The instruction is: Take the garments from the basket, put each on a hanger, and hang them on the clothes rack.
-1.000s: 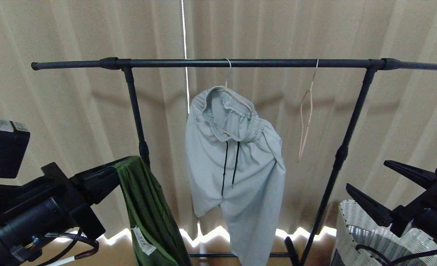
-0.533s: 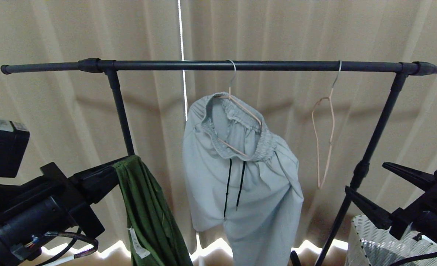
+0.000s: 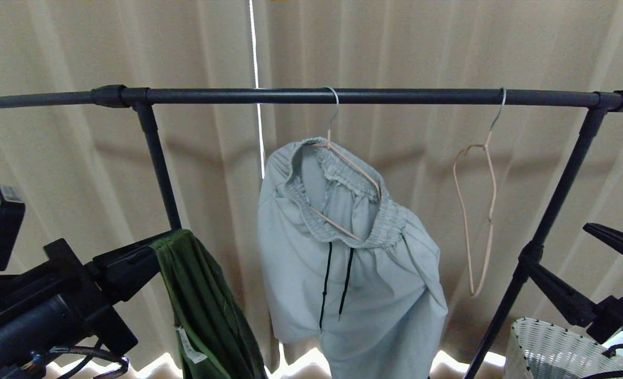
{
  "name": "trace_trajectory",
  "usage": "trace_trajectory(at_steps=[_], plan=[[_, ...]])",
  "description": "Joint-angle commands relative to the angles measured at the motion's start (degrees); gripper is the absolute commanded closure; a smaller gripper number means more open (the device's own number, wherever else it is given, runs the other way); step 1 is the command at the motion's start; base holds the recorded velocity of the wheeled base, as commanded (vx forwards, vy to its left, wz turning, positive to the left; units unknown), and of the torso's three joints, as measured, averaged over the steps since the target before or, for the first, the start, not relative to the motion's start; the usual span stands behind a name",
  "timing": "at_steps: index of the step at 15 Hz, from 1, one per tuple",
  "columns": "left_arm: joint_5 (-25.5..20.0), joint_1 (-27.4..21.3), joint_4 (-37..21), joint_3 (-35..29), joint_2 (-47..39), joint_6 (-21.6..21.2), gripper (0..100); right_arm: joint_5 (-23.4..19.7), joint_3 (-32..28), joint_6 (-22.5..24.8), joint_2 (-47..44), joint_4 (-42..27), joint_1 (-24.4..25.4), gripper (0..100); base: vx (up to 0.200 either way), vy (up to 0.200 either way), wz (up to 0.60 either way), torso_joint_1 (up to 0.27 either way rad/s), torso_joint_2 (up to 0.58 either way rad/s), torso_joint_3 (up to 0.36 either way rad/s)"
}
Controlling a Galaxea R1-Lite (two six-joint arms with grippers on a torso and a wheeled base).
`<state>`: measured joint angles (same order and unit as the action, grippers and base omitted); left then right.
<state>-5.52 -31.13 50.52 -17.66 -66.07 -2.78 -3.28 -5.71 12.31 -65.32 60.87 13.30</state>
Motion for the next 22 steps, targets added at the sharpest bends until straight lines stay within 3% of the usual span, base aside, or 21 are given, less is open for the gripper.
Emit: trace_trajectory(at_steps=[1,2,3,4,6,8,11,17,22], plan=[[0.1,0.9,-0.2,-0.4,1.8,0.0,100,1.3,-6.1,0.0,3.4,-6.7,-0.2,0,0.000,0.000,0.00,0.000,0.00,0.000],[0.1,1.6,-0.5,-0.5,2.0,0.0,100,1.5,-8.8,-0.1,4.2,-10.9,-0.2,0,0.000,0.000,0.00,0.000,0.00,0.000],[0.1,3.2,-2.2,-1.5,2.3,0.0,100,1.8,-15.9,-1.5,5.7,-22.6,-0.2,0,0.000,0.000,0.00,0.000,0.00,0.000],[0.1,3.4,-2.4,-1.7,2.4,0.0,100,1.9,-17.4,-2.2,6.0,-25.1,-0.2,0,0.000,0.000,0.00,0.000,0.00,0.000],[-0.1,4.2,-4.2,-2.2,3.9,0.0,100,2.1,-29.6,-8.9,4.9,-44.4,0.0,0,0.000,0.000,0.00,0.000,0.00,0.000],[-0.2,4.1,-4.3,-2.0,4.2,0.0,100,2.2,-36.1,-12.3,1.7,-54.2,0.2,0,0.000,0.000,0.00,0.000,0.00,0.000],[-0.2,4.1,-4.3,-2.0,4.2,0.0,100,3.6,-41.8,-12.9,-4.3,-58.5,0.8,0,0.000,0.000,0.00,0.000,0.00,0.000],[-0.3,3.9,-4.3,-1.6,4.5,-0.1,100,6.7,-45.3,-16.1,-11.7,-58.4,5.9,0,0.000,0.000,0.00,0.000,0.00,0.000],[-0.3,3.8,-4.4,-1.5,4.4,-0.1,100,15.1,-46.2,-17.3,-17.2,-58.5,5.9,0,0.000,0.000,0.00,0.000,0.00,0.000]])
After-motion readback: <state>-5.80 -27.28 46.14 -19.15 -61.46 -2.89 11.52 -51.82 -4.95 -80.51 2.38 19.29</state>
